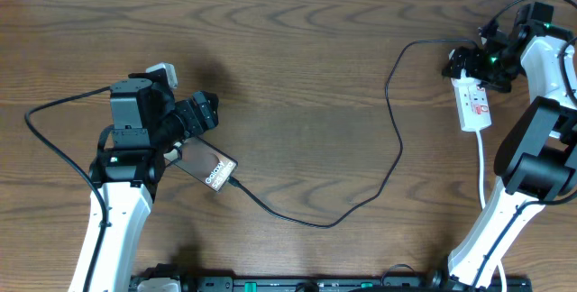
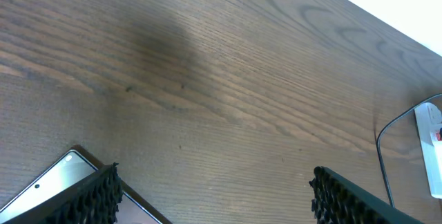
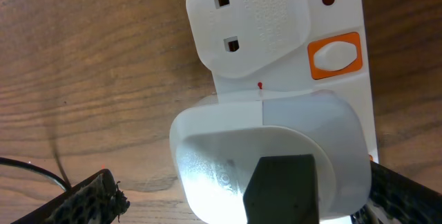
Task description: Plug charger to phone and switch on socket
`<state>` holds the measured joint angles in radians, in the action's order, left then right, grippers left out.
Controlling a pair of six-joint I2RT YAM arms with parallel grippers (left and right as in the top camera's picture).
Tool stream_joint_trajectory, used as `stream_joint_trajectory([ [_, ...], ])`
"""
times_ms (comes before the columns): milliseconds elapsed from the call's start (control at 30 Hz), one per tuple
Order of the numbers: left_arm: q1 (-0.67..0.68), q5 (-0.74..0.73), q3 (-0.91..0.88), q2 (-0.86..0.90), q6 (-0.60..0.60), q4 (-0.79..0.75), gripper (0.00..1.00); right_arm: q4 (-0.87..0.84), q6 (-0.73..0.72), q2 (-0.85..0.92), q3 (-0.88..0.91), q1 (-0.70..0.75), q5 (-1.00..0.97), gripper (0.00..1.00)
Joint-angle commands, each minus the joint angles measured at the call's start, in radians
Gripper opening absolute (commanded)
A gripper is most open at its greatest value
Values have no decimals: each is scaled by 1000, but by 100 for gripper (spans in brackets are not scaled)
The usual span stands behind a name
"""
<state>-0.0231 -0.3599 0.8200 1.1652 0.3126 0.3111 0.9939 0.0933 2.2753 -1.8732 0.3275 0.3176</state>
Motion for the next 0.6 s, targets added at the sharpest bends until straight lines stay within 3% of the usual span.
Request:
stream_joint_trajectory([
  [0,2,14,14,5,-25,3,86,19,-36,21,63,-67,190,99],
  [567,2,14,14,5,-25,3,86,-13,-75,21,109,-94,198,94],
])
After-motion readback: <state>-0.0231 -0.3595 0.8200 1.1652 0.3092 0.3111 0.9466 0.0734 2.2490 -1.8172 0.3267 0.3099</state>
